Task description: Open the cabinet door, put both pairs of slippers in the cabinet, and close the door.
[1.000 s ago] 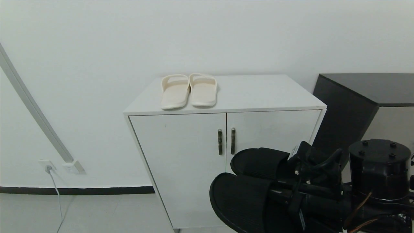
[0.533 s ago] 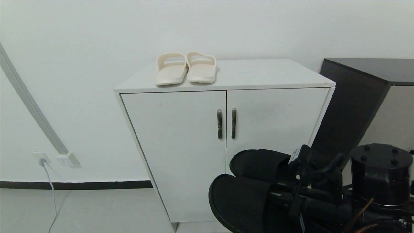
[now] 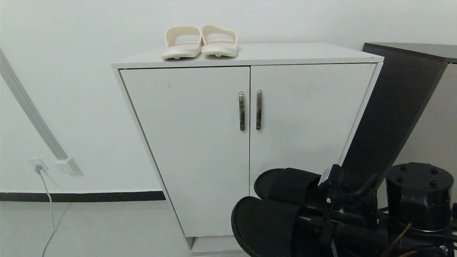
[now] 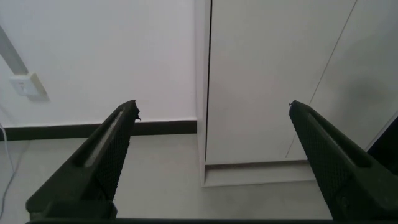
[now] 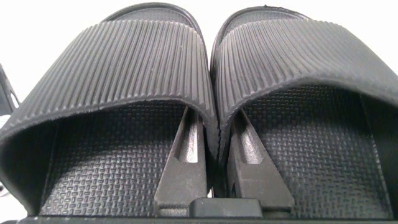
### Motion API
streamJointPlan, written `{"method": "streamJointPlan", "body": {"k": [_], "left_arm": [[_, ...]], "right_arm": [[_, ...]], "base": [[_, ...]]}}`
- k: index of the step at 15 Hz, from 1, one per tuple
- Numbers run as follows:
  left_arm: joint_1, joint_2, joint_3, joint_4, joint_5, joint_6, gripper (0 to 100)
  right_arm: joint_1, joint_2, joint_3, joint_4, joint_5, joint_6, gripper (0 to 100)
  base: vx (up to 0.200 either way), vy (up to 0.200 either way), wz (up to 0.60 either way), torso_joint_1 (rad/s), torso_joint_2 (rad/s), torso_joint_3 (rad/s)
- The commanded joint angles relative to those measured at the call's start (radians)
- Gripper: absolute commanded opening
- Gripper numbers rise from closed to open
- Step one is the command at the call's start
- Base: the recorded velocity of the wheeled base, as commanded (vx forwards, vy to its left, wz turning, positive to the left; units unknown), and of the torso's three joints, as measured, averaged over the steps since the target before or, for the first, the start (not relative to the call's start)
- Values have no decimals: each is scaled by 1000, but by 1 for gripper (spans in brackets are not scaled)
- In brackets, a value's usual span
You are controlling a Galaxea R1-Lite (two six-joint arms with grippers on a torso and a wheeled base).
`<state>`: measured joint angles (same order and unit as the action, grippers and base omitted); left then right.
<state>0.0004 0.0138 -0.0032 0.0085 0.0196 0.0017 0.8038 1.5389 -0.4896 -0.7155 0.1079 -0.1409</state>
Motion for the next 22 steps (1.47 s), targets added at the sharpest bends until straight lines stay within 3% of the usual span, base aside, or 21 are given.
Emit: {"method": "streamJointPlan", "body": {"k": [1, 4, 5, 6, 7, 11, 13, 14, 15, 19, 20, 22], "left_arm": [[0, 43, 0, -2, 0, -2, 100], [-2, 34, -6, -9, 0, 0, 100], [-3, 66, -81, -22, -13, -16, 100], [-5, 152, -187, -22, -26, -81, 100], [-7, 212, -242, -24, -38, -101, 100], [-7, 499, -337, -102, -165, -81, 100], [-7, 663, -365, -202, -248, -72, 100], [-13, 735, -371, -252, -276, -49, 100], [-36, 818, -382, -303, -290, -28, 100], [-238, 1131, -514, -550, -291, -34, 100], [-327, 1221, -578, -601, -286, -34, 100], [-402, 1330, -678, -607, -291, -40, 100]], "right_arm": [[0, 0, 6, -9, 0, 0, 0], [0, 3, 13, -22, -2, 0, 0], [0, 3, 13, -24, -2, 1, 0], [0, 3, 13, -25, 0, 1, 0], [0, 3, 13, -27, 0, 0, 0], [0, 1, 16, -27, -2, 0, 0], [0, 1, 19, -27, 0, 0, 0], [0, 1, 19, -32, 0, 0, 0], [0, 3, 20, -41, 0, 0, 0], [9, 4, 20, -50, -10, -2, 0], [9, 4, 20, -50, -10, 1, 0], [8, 3, 23, -51, -8, 1, 0]], "base": [[0, 0, 0, -2, 178, 168], [0, 0, 0, 0, 0, 0], [0, 0, 0, 0, 0, 0], [0, 0, 0, -7, 27, 66], [0, 0, 0, -2, 198, 149], [0, 0, 0, 0, 44, 30], [0, 0, 0, 0, 0, 0], [0, 0, 0, 0, 0, 0], [0, 0, 0, 0, 0, 0], [0, 0, 0, 0, 0, 0], [0, 0, 0, 0, 0, 0], [0, 0, 0, 0, 0, 0]]}}
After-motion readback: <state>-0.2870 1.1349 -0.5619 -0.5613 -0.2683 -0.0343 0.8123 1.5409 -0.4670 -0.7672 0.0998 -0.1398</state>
